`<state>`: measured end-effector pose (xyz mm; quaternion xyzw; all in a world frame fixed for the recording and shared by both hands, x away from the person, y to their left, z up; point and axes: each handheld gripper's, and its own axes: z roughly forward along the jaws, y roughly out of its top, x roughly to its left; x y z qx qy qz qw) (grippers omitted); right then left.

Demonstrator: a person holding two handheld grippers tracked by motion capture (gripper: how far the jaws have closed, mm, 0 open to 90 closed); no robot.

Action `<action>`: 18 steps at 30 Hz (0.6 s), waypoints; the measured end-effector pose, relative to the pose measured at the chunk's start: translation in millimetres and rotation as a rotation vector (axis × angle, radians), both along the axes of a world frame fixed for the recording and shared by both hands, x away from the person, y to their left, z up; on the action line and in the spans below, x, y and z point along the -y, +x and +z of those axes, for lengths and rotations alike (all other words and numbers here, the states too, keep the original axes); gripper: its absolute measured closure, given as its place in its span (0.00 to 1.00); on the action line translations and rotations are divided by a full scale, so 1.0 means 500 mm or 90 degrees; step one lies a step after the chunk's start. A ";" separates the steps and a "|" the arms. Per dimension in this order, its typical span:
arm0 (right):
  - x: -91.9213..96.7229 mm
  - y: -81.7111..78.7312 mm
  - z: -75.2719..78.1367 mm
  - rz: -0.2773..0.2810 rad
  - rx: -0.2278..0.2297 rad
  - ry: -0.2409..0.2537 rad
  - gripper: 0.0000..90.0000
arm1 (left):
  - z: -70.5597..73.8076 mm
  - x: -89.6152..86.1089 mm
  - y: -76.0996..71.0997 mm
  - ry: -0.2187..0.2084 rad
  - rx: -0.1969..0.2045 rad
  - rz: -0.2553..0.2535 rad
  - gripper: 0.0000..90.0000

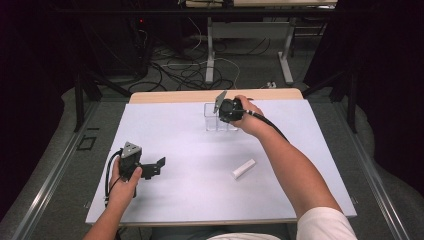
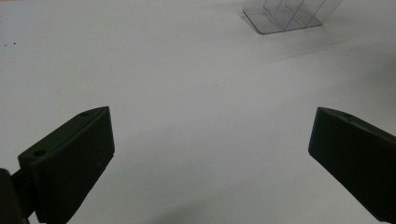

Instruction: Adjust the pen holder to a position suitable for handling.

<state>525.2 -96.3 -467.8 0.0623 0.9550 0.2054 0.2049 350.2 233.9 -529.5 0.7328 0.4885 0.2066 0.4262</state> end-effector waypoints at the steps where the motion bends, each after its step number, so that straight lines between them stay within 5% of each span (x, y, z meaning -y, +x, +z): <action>1: 0.000 0.000 0.000 0.000 0.000 0.000 0.95 | 0.000 0.000 0.000 0.000 0.000 0.000 0.00; 18: -0.004 -0.014 0.004 0.026 0.001 -0.025 0.99 | -0.001 -0.002 0.001 0.002 -0.004 0.003 0.00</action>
